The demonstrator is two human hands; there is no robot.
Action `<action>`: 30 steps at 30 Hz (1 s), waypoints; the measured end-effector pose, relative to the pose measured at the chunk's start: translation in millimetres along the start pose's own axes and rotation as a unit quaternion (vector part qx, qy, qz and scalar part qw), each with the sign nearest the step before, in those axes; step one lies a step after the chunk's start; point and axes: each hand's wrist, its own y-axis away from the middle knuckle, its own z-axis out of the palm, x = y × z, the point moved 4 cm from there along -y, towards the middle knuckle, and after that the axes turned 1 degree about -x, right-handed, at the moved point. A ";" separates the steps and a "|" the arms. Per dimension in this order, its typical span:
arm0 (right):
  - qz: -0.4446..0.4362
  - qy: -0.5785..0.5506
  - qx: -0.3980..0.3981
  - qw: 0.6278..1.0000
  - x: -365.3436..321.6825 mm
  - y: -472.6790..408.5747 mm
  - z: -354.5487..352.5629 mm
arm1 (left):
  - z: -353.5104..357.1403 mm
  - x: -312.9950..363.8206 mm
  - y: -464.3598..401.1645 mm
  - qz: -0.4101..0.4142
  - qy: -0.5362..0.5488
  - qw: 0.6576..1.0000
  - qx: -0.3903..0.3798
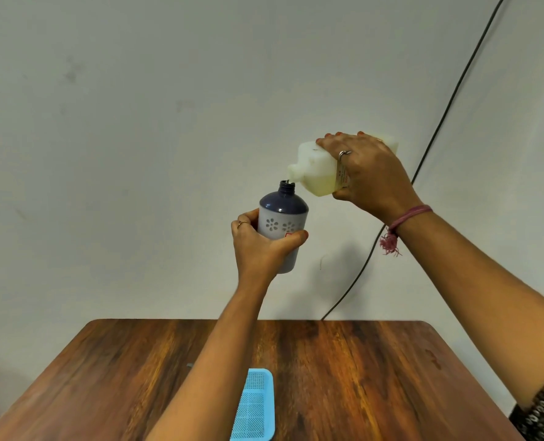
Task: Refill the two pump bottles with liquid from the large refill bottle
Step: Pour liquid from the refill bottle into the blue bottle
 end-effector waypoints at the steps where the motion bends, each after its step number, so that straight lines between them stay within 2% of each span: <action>1: 0.000 0.001 0.000 1.000 0.4 0.2 -0.1 | 0.4 0.2 0.4 0.000 0.000 1.000 -0.001; 30: -0.010 0.009 -0.007 1.000 2.5 -1.0 2.3 | 2.6 -1.8 0.5 -0.002 0.001 1.000 0.001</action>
